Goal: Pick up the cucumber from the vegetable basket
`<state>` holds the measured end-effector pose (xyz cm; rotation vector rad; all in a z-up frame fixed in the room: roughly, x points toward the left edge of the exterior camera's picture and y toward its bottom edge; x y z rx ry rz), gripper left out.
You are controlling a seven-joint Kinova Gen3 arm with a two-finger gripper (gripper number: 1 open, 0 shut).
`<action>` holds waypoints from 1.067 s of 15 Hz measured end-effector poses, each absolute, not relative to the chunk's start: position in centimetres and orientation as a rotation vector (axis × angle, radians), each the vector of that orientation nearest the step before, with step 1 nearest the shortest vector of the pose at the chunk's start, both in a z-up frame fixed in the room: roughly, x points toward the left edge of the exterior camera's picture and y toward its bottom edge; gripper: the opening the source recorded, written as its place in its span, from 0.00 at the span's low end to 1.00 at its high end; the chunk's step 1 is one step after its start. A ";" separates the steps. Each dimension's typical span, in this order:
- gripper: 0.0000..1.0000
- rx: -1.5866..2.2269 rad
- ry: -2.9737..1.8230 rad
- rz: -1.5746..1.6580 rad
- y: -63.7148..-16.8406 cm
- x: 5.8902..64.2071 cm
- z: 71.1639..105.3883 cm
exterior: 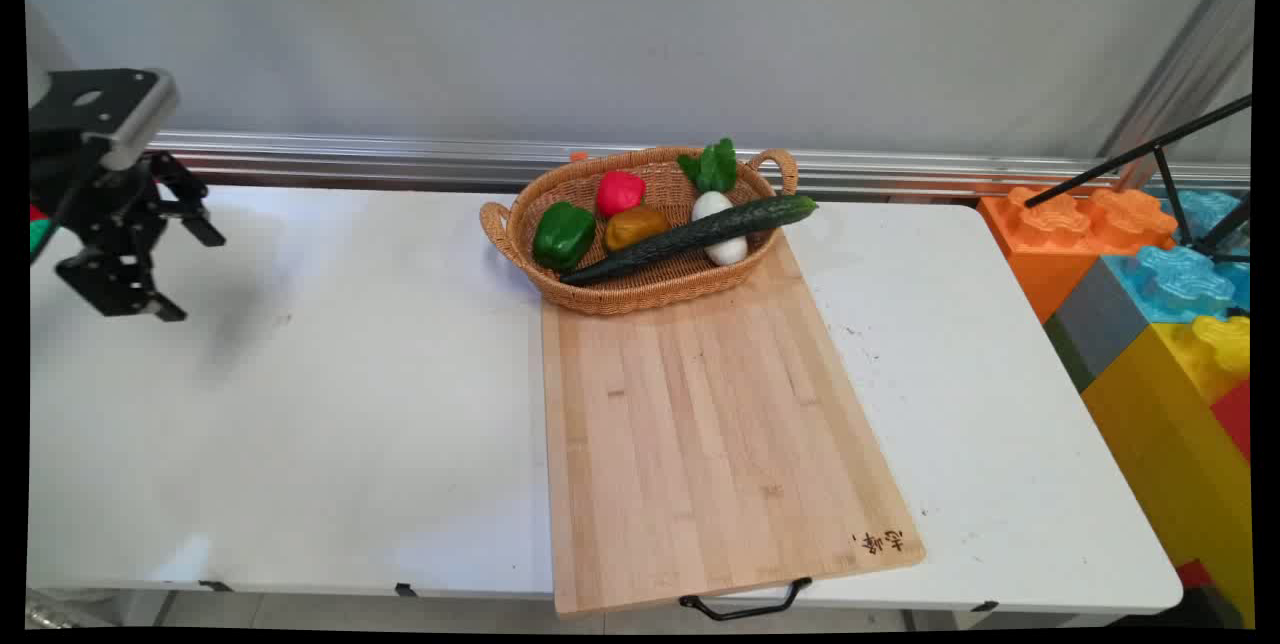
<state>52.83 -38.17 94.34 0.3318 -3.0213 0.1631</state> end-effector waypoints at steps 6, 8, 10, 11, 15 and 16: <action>1.00 0.395 -2.912 0.242 -41.3 48.2 94.2; 1.00 0.401 -2.875 0.261 -42.3 46.3 94.4; 1.00 0.399 -2.815 0.297 -44.0 42.8 95.0; 1.00 0.398 -2.784 0.320 -44.9 41.0 95.4; 1.00 0.417 -2.710 0.388 -47.6 36.4 96.2; 1.00 0.427 -2.694 0.404 -48.3 35.3 96.3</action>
